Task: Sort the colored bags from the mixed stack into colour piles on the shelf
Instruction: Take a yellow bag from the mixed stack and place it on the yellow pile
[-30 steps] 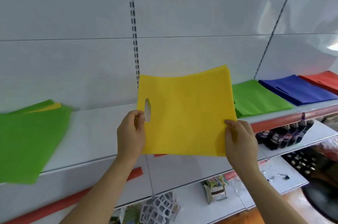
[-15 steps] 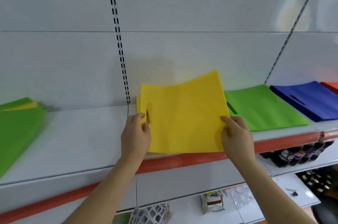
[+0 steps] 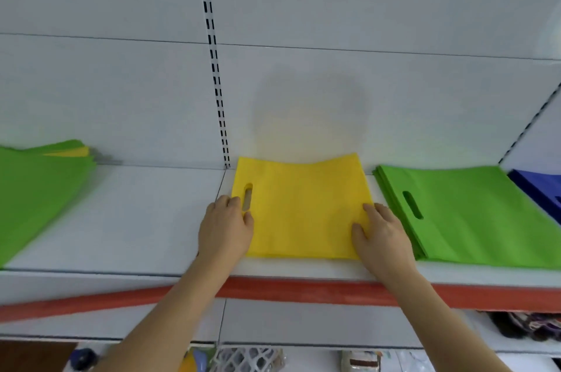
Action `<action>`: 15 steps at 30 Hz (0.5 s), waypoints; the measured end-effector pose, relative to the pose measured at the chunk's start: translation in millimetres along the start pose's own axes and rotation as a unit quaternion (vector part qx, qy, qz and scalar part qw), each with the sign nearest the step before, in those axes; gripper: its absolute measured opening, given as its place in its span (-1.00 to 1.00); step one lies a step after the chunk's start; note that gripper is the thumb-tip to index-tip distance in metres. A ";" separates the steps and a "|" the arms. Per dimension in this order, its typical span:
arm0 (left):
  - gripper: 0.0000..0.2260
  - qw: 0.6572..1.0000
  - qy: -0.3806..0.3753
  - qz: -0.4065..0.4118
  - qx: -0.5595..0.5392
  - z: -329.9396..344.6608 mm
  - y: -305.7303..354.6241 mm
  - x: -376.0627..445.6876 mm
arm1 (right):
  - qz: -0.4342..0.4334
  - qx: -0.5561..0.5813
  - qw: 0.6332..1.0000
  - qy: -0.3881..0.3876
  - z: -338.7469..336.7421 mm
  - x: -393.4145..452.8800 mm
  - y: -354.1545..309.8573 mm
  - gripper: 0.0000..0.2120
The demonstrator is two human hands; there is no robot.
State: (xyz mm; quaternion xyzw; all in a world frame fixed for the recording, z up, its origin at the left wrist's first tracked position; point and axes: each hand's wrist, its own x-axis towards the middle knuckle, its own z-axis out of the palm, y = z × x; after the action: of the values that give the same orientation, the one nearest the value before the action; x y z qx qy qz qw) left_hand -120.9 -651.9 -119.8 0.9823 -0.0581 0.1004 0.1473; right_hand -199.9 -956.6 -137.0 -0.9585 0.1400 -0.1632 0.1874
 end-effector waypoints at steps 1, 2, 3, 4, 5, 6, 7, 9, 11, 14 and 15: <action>-0.71 1.000 -0.004 0.002 0.010 -0.8 0.4 0.3 | 0.000 -0.013 1.000 -0.008 1.0 -0.6 0.0 -0.55; -0.71 1.000 -0.008 0.002 0.016 -1.9 1.1 0.8 | -0.002 -0.026 1.000 -0.014 1.5 -0.9 -0.1 -0.56; -0.71 1.000 -0.013 0.000 0.017 -3.4 2.2 1.4 | -0.005 -0.041 0.999 -0.024 1.3 -0.4 -0.3 -0.55; -0.70 1.000 -0.021 -0.005 0.015 -4.8 3.3 1.5 | -0.008 -0.059 0.997 -0.039 0.9 0.7 -0.1 -0.53; -0.67 0.999 -0.032 -0.011 0.014 -5.7 4.7 1.3 | -0.009 -0.080 0.995 -0.057 0.5 1.8 0.4 -0.48; -0.63 0.999 -0.044 -0.015 0.017 -6.2 6.7 0.2 | -0.008 -0.100 0.992 -0.074 -0.3 2.6 1.0 -0.42; -0.59 0.998 -0.054 -0.017 0.024 -6.5 9.1 -1.7 | -0.007 -0.112 0.990 -0.085 -1.5 2.6 1.0 -0.38; -0.56 0.997 -0.058 -0.017 0.038 -5.5 14.3 -4.7 | -0.013 -0.118 0.989 -0.089 -4.1 2.3 0.2 -0.35; -0.57 0.998 -0.054 -0.022 0.039 -5.5 18.0 -5.2 | -0.021 -0.122 0.988 -0.087 -6.1 1.7 -1.2 -0.35; -0.55 0.997 -0.056 -0.031 0.031 -8.0 20.0 -4.1 | -0.022 -0.130 0.987 -0.095 -8.9 0.7 -4.0 -0.32; -0.51 0.997 -0.055 -0.036 0.028 -9.3 19.9 -5.1 | -0.022 -0.129 0.987 -0.094 -10.0 0.2 -4.8 -0.30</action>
State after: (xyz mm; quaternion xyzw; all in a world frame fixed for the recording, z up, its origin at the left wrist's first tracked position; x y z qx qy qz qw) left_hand -130.3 -667.5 -106.7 0.9915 -0.0277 0.0423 0.1198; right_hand -202.3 -955.5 -126.3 -0.9886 0.1201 -0.0568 0.0712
